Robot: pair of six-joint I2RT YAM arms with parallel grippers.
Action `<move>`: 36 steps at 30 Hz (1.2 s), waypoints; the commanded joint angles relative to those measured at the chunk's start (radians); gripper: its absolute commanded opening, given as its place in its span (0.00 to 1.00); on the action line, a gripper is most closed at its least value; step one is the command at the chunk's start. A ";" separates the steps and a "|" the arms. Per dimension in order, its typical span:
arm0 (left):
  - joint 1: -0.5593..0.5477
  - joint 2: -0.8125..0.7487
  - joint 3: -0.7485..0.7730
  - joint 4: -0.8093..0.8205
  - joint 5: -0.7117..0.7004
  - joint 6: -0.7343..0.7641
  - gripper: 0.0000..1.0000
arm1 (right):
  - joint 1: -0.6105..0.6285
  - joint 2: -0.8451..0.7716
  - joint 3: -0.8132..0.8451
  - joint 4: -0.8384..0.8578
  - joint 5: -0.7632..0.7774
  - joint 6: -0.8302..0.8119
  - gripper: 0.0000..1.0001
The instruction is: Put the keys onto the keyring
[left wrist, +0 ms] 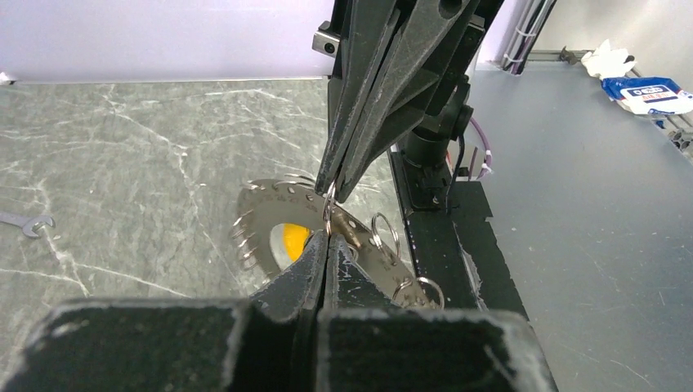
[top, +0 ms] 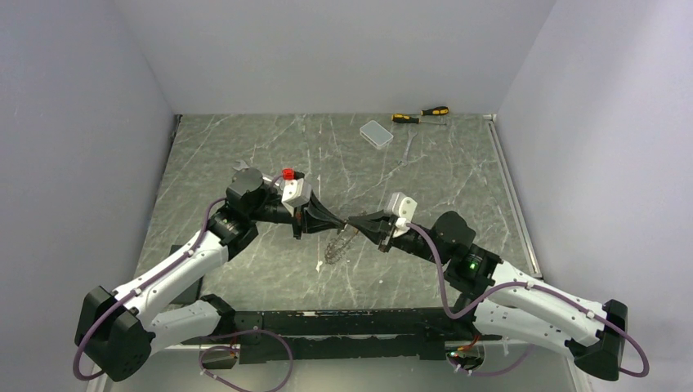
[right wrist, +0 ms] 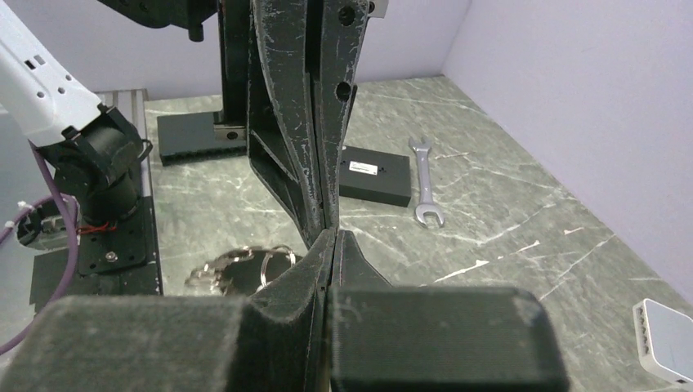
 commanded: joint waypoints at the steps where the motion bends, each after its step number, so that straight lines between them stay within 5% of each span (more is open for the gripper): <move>1: -0.005 -0.012 0.029 0.040 0.005 -0.034 0.00 | 0.002 -0.020 0.007 0.172 0.015 0.033 0.00; 8: -0.005 -0.018 0.031 0.036 0.006 -0.030 0.00 | 0.003 0.000 0.009 0.160 -0.003 0.047 0.00; 36: -0.006 -0.010 0.041 -0.019 -0.015 0.011 0.37 | 0.003 0.022 0.023 0.177 -0.049 0.073 0.00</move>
